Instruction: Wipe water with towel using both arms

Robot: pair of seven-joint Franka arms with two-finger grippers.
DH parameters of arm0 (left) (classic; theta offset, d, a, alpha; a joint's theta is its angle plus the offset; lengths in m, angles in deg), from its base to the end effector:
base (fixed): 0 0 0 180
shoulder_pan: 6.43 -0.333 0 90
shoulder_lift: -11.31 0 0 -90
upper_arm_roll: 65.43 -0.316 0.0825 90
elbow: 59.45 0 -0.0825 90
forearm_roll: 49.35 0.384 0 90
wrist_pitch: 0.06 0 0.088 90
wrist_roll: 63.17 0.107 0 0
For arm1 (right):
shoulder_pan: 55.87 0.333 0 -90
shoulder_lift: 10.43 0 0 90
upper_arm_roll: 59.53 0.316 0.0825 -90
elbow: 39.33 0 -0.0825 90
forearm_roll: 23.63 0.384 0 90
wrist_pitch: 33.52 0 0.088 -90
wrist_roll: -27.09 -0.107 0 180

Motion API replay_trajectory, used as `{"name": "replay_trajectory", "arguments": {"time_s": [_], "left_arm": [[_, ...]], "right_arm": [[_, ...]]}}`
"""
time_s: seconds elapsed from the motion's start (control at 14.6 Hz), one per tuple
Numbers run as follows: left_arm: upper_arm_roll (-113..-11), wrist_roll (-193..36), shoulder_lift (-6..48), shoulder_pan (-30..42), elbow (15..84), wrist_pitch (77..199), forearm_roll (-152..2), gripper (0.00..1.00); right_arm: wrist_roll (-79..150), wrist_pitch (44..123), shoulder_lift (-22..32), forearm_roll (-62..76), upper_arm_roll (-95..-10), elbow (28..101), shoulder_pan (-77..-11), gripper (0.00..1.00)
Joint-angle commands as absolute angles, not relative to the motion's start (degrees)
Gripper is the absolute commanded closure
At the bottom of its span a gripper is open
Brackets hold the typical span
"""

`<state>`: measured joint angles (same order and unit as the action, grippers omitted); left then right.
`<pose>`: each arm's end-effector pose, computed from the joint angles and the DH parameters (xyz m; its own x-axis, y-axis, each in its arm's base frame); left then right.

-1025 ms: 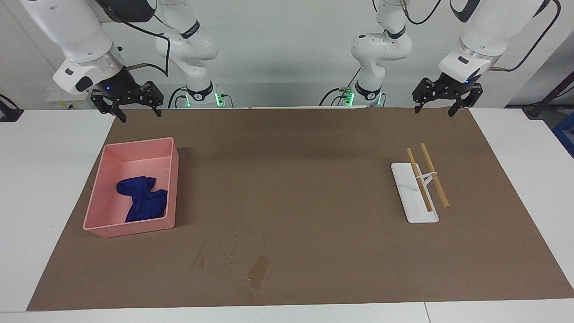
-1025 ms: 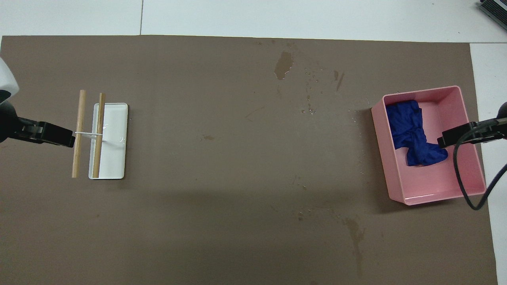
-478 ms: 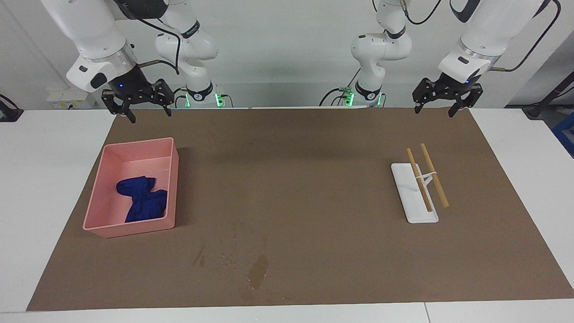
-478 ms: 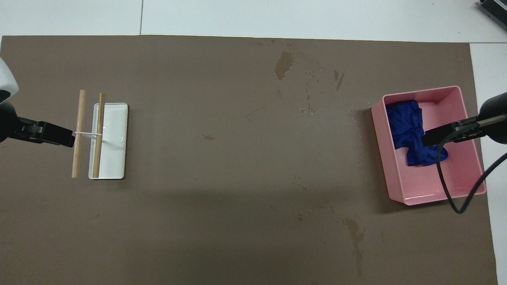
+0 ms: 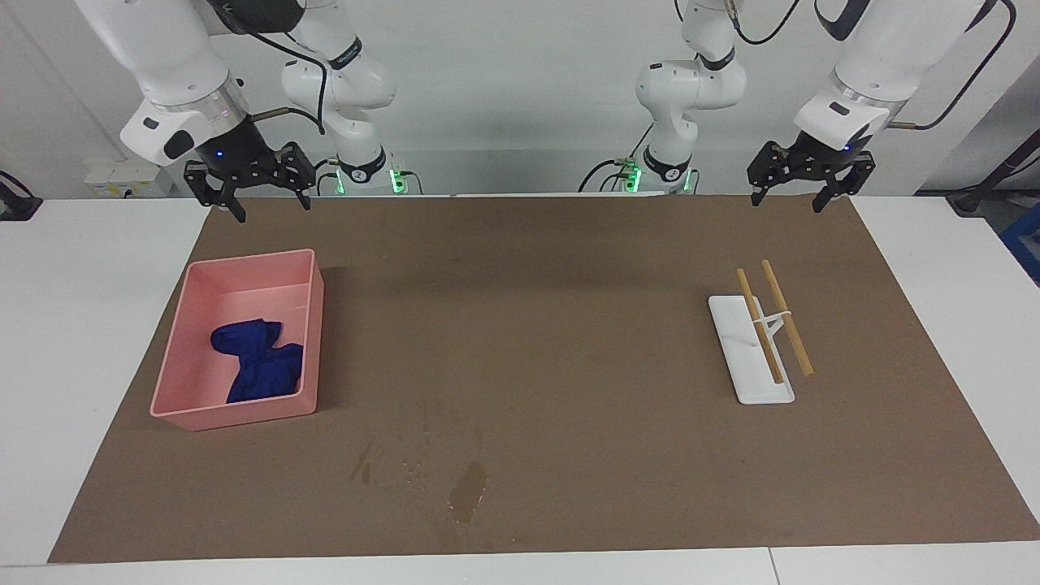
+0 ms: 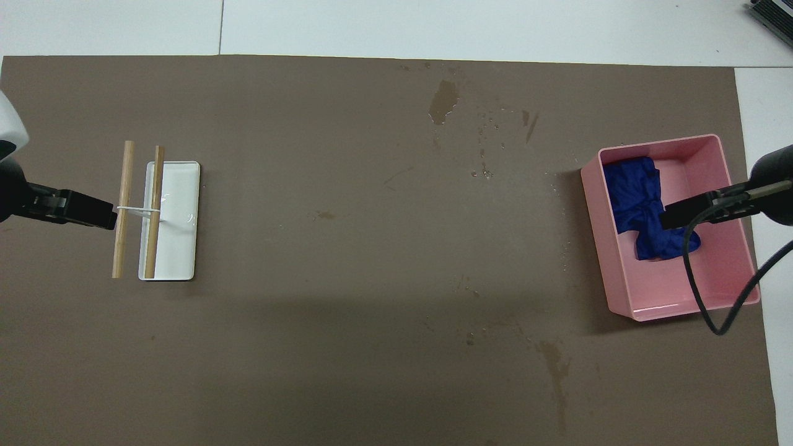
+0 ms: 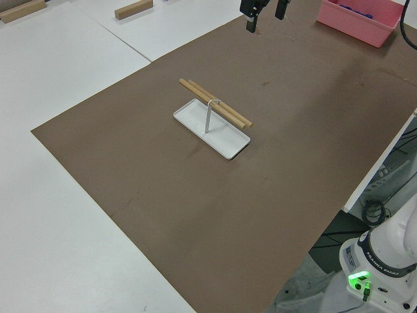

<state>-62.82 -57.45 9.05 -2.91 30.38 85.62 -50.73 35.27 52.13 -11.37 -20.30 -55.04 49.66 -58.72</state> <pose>0.5312 -0.0603 0.6409 0.9779 -0.2070 -0.0306 -0.2062 -0.9782 0.0254 0.5413 0.0225 0.6354 0.9841 0.1746 -0.0333 0.1723 -0.9831 -0.0621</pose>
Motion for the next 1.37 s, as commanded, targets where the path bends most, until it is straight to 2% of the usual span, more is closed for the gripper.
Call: {"name": "replay_trajectory", "arguments": {"time_s": [0.0, 0.34, 0.55, 0.68, 0.89, 1.09, 1.3], "left_arm": [[-63.5, -57.5, 8.1, -2.0, 31.3, 86.5, -50.1, 0.00], [-63.5, -57.4, 8.1, -2.0, 31.3, 86.5, -50.1, 0.00], [-63.5, -57.2, 8.1, -2.0, 31.3, 86.6, -50.1, 0.00], [-63.4, -57.2, 8.1, -2.0, 31.4, 86.5, -50.2, 0.00], [-63.4, -57.2, 8.0, -2.0, 31.5, 86.6, -50.2, 0.00], [-63.4, -57.2, 7.9, -2.0, 31.8, 87.3, -50.3, 0.00], [-63.4, -57.2, 7.9, -1.9, 31.8, 87.2, -50.3, 0.00]], "right_arm": [[35.3, 52.4, -13.0, -19.6, -55.0, 50.8, -58.9, 0.00], [34.9, 53.5, -13.4, -19.6, -54.9, 52.2, -58.9, 0.00], [35.0, 59.9, -15.7, -19.6, -54.0, 57.8, -57.4, 0.00], [34.9, 57.6, -16.1, -19.8, -54.0, 57.7, -56.0, 0.00], [35.2, 56.8, -16.2, -19.7, -54.3, 57.5, -57.4, 0.00], [34.8, 51.3, -17.0, -19.8, -54.3, 57.2, -56.9, 0.00], [35.2, 52.3, -17.0, -19.9, -54.3, 57.3, -58.5, 0.00]]}}
